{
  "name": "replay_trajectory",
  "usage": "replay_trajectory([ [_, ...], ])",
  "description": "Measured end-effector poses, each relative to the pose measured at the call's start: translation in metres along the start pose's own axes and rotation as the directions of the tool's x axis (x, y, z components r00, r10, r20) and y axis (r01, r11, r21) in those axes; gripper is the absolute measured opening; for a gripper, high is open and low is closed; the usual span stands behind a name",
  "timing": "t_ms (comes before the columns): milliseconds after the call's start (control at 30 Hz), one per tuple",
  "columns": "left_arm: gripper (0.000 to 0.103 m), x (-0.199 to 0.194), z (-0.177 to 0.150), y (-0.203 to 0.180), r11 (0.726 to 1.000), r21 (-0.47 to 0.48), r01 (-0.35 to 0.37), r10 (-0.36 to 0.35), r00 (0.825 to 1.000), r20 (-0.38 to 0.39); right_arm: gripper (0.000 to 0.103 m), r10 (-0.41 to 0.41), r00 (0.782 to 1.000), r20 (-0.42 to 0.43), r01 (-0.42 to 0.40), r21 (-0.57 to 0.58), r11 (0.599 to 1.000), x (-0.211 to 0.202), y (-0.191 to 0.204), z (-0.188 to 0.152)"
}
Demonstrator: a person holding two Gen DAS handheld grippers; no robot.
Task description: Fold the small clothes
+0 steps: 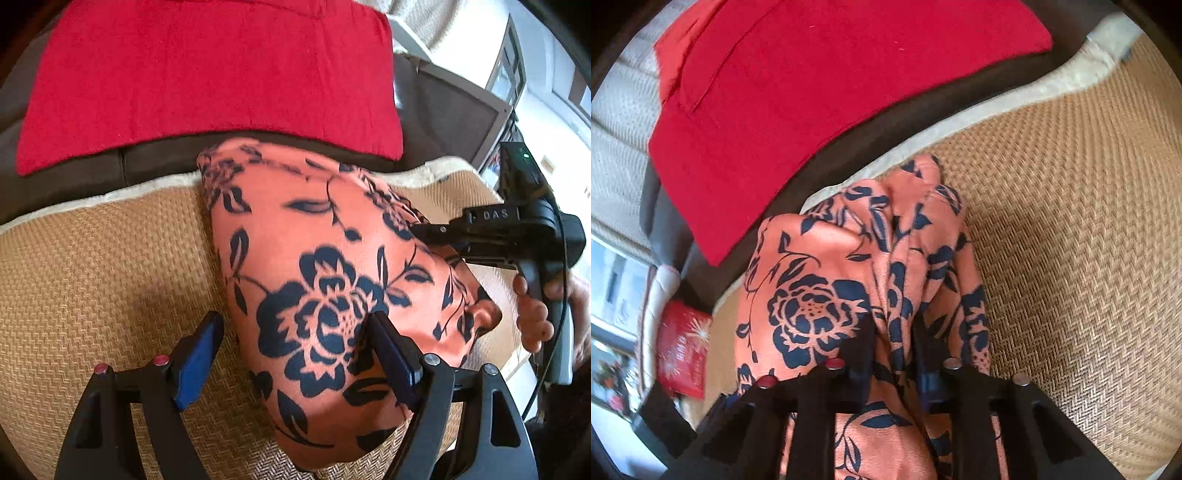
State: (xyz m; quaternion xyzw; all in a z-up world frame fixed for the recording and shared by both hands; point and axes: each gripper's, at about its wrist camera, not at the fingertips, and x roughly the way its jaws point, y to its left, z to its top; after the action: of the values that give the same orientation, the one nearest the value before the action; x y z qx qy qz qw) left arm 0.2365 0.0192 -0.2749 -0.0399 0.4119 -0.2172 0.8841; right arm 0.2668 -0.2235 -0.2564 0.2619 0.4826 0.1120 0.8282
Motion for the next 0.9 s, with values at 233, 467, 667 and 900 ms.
replay_trajectory([
  [233,0.082,0.011,-0.004,0.001,0.999,-0.008,-0.036,0.035,0.999,-0.037,0.015,-0.084,0.996,0.044,0.086,-0.048,0.995,0.006,0.008,-0.008],
  [467,0.082,-0.017,0.007,0.007,0.997,-0.062,0.037,-0.033,0.998,0.055,0.021,0.082,0.995,0.054,-0.086,0.077,0.993,-0.017,-0.009,0.009],
  [667,0.082,-0.012,0.007,0.012,0.997,-0.071,0.038,-0.035,0.999,0.039,0.069,0.119,0.991,0.057,-0.126,0.150,0.981,-0.019,-0.028,0.047],
  [900,0.082,-0.001,0.004,0.019,0.997,-0.076,0.034,-0.033,0.999,0.010,0.049,0.098,0.995,-0.012,-0.095,0.140,0.986,0.024,-0.023,0.072],
])
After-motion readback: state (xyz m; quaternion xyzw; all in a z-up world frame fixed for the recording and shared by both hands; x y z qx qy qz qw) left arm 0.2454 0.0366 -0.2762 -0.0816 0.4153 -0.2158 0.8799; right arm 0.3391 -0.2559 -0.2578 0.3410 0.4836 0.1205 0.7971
